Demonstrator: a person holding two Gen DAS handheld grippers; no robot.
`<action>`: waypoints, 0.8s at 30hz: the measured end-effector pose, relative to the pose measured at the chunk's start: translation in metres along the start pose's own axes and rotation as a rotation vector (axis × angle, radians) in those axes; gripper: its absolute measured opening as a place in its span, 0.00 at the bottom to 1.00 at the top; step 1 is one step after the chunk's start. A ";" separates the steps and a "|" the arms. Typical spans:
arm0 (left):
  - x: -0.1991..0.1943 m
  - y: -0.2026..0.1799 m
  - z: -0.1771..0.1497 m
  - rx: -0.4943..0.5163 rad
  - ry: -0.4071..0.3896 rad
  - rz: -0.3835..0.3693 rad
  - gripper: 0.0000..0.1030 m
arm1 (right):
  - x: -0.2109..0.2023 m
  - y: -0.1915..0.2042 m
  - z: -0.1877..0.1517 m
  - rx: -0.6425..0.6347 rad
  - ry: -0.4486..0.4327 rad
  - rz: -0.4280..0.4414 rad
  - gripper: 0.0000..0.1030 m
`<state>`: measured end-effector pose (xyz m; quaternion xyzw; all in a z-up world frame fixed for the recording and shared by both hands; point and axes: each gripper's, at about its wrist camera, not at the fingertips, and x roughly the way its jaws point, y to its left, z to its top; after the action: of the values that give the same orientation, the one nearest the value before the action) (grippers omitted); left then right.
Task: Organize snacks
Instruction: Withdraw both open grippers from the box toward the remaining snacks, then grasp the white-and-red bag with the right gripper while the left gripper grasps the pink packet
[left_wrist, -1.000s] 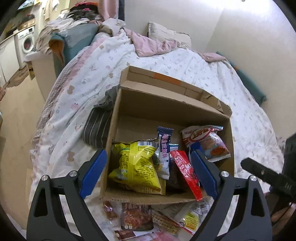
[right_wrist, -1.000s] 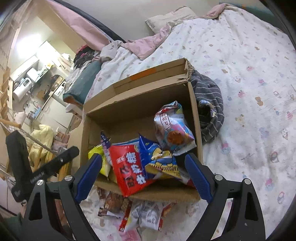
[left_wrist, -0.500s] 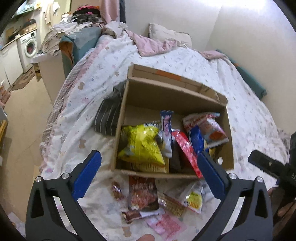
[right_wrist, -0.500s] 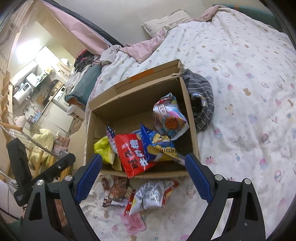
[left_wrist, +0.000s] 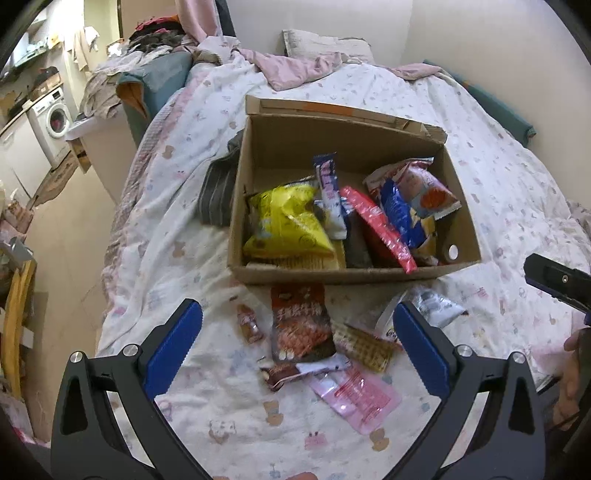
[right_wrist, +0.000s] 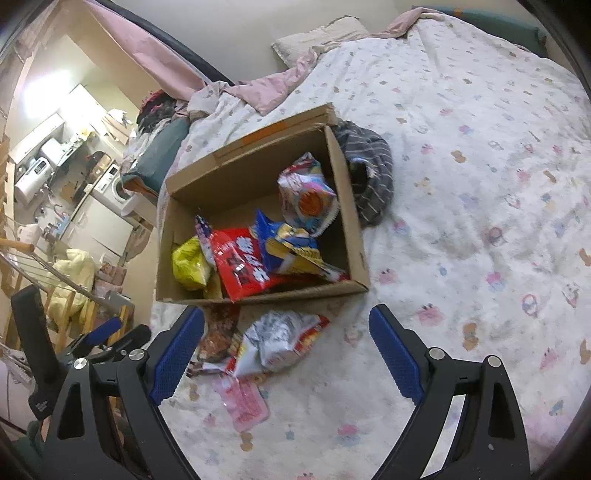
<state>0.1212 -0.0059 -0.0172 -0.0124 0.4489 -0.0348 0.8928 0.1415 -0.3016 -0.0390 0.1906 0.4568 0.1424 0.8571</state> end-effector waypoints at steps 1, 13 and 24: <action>-0.001 0.001 -0.003 -0.003 0.001 0.006 0.99 | -0.001 -0.002 -0.003 0.001 0.003 -0.005 0.90; 0.007 0.007 -0.013 -0.047 0.056 0.030 0.99 | 0.009 -0.035 -0.016 0.084 0.085 -0.053 0.90; 0.008 0.039 -0.012 -0.141 0.081 0.039 0.99 | 0.072 -0.018 -0.014 0.205 0.239 0.077 0.90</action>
<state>0.1182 0.0321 -0.0327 -0.0651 0.4859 0.0139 0.8715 0.1702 -0.2849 -0.1071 0.2760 0.5602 0.1494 0.7666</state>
